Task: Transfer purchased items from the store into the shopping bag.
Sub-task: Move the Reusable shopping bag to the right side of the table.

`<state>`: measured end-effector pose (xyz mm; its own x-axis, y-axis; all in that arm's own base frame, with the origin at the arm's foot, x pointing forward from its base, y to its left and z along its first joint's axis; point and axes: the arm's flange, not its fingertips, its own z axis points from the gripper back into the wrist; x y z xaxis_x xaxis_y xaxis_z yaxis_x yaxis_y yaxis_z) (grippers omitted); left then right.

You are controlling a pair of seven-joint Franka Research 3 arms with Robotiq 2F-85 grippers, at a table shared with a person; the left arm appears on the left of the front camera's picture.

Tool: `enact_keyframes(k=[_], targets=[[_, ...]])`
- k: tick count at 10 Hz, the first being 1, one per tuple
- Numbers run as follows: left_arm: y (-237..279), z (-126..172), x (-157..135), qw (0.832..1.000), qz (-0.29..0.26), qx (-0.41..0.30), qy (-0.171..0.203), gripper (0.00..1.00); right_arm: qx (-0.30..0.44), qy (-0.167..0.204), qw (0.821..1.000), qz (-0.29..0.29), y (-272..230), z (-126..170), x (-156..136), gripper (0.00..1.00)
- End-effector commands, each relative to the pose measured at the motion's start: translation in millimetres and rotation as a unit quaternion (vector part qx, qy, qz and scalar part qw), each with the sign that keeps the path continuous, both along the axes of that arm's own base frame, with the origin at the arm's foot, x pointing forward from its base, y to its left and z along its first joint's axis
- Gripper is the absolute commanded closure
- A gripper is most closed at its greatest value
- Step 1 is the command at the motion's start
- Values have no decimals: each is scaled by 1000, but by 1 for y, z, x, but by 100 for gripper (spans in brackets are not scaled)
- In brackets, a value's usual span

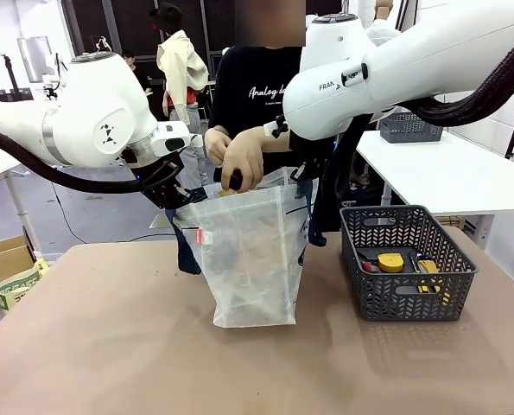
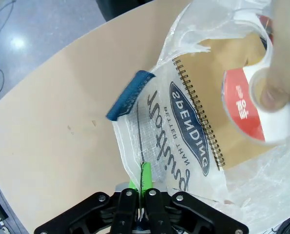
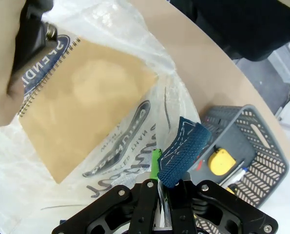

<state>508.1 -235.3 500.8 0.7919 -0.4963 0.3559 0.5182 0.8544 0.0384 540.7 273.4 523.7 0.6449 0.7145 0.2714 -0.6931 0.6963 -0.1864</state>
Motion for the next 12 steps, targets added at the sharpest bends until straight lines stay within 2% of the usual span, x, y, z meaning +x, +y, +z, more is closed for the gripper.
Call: enact_keyframes(k=[1,12], targets=[[2,1,0,1000,-1,6,-3,100,-1,2,1000,-3,-2,-2,0,100],[2,1,0,1000,-1,6,-3,100,-1,2,1000,-3,-2,-2,0,100]])
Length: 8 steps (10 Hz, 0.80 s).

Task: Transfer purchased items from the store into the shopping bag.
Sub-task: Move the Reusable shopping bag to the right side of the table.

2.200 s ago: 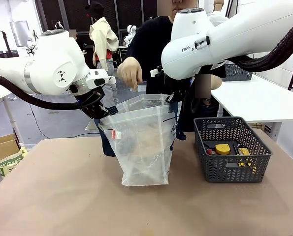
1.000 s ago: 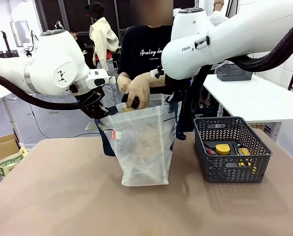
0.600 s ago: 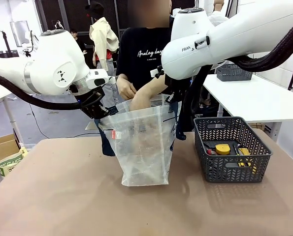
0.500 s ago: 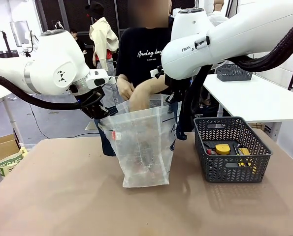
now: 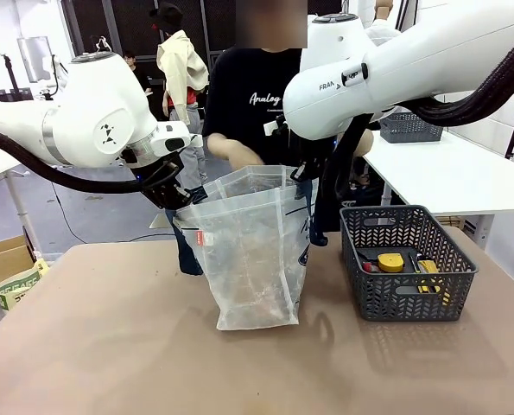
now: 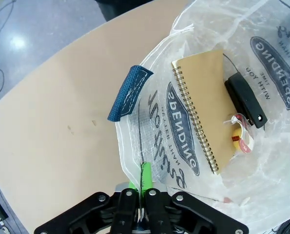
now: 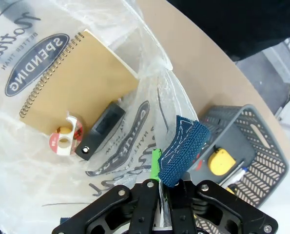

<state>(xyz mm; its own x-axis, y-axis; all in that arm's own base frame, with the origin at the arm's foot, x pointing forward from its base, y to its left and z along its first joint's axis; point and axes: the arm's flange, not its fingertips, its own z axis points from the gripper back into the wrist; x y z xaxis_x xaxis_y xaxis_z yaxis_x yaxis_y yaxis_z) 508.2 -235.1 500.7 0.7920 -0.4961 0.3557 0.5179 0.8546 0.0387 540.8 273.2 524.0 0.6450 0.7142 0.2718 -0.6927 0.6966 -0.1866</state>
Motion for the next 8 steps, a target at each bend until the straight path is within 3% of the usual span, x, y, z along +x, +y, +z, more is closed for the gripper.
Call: enact_keyframes(k=[1,8], targets=[[2,1,0,1000,-1,6,-3,100,-1,2,1000,-3,-2,-2,0,100],[2,1,0,1000,-1,6,-3,100,-1,2,1000,-3,-2,-2,0,100]])
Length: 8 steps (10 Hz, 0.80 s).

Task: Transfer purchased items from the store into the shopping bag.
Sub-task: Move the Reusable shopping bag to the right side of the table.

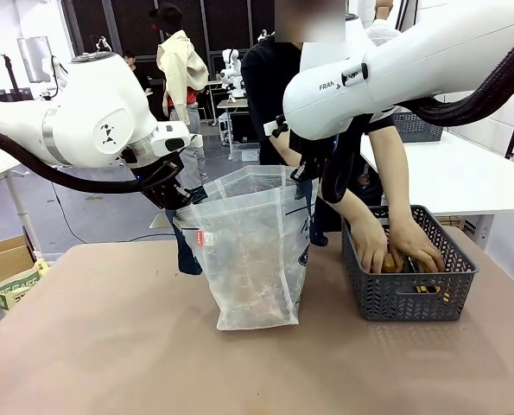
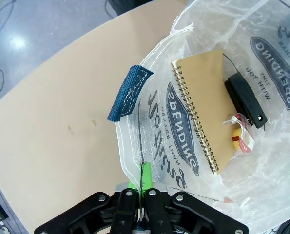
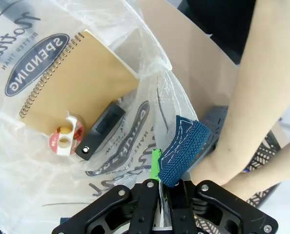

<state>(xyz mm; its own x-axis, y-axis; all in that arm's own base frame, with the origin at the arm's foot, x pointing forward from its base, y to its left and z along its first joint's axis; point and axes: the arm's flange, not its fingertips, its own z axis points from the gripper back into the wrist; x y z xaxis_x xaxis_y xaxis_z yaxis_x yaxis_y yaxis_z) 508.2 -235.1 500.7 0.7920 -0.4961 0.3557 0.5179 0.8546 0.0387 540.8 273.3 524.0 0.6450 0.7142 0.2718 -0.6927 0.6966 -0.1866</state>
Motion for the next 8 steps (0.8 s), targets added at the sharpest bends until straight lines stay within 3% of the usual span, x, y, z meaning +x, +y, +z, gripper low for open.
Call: enact_keyframes(k=[1,8], targets=[[2,1,0,1000,-1,6,-3,100,-1,2,1000,-3,-2,-2,0,100],[2,1,0,1000,-1,6,-3,100,-1,2,1000,-3,-2,-2,0,100]])
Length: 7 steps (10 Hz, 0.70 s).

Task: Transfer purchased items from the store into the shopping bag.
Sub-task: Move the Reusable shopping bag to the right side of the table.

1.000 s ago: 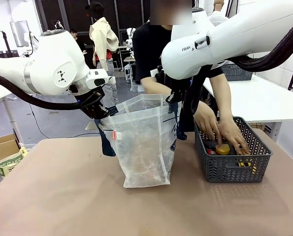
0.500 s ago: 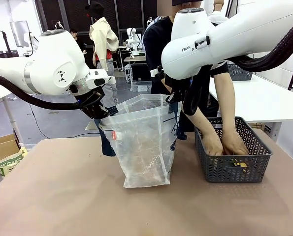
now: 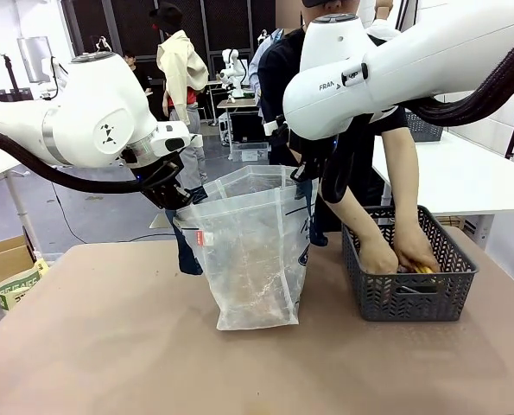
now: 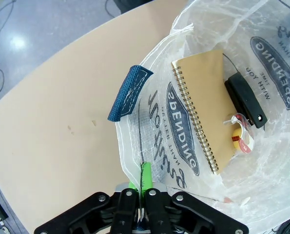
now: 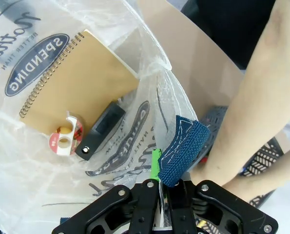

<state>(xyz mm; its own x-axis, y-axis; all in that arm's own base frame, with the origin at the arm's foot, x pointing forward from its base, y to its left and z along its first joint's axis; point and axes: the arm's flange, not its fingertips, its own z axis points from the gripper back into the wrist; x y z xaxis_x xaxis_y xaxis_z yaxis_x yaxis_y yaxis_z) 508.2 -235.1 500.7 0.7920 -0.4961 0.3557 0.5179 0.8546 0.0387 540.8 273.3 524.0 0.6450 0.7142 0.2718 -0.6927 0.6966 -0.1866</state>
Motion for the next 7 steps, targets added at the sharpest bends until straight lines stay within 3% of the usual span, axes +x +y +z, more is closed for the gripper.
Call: enact_keyframes(k=[1,7], targets=[[2,1,0,1000,-1,6,-3,100,-1,2,1000,-3,-2,-2,0,100],[2,1,0,1000,-1,6,-3,100,-1,2,1000,-3,-2,-2,0,100]])
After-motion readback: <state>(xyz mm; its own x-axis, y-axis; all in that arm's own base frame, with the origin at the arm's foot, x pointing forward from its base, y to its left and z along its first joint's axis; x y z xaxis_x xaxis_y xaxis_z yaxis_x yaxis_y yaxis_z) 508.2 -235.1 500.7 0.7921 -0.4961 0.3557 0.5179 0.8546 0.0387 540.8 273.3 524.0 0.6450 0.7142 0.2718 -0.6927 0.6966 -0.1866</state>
